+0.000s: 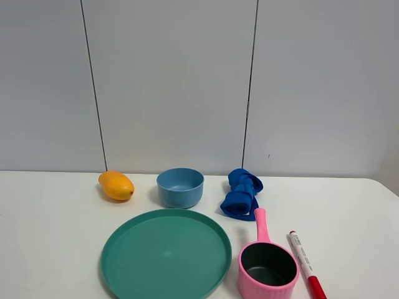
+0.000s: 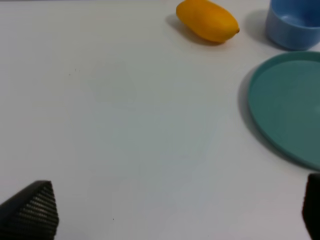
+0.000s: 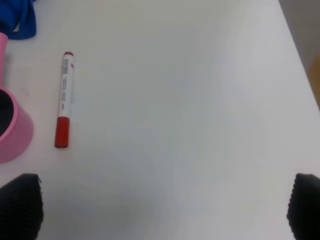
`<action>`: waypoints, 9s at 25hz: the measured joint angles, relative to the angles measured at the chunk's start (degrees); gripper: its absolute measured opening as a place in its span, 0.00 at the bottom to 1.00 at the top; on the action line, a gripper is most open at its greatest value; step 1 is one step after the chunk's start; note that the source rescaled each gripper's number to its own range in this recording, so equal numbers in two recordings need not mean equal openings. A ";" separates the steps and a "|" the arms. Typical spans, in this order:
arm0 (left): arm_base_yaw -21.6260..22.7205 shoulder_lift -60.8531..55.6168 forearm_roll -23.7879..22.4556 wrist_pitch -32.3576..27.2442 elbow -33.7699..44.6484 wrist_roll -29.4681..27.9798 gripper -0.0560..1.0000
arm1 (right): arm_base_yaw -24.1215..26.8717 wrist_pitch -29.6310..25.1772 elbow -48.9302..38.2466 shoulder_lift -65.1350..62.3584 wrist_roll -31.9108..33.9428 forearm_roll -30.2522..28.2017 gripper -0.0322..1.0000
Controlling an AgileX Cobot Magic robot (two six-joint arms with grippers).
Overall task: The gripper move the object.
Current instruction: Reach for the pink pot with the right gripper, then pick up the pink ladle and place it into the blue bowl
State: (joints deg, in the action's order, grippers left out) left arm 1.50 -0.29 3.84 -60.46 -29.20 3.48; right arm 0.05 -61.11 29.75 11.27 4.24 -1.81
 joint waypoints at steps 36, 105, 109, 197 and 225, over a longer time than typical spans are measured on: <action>0.00 0.00 -0.02 0.00 0.00 0.00 1.00 | -13.53 28.20 14.71 52.30 1.70 11.58 1.00; 0.00 0.00 -0.02 0.00 0.00 0.00 1.00 | -27.92 38.96 29.48 97.52 31.64 0.23 0.78; 0.00 0.00 -0.02 0.00 0.00 0.00 1.00 | -27.92 39.03 29.48 97.52 31.64 0.29 0.62; 0.00 0.00 -0.02 0.00 0.00 0.00 1.00 | -33.65 69.92 62.10 113.38 -7.54 -6.45 0.03; 0.00 0.00 -0.02 0.00 0.00 0.00 1.00 | -34.03 71.75 62.23 118.95 -10.37 -6.51 0.45</action>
State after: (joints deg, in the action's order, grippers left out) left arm 1.50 -0.29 3.81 -60.46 -29.20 3.48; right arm -33.98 10.64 91.98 130.22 -6.13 -8.32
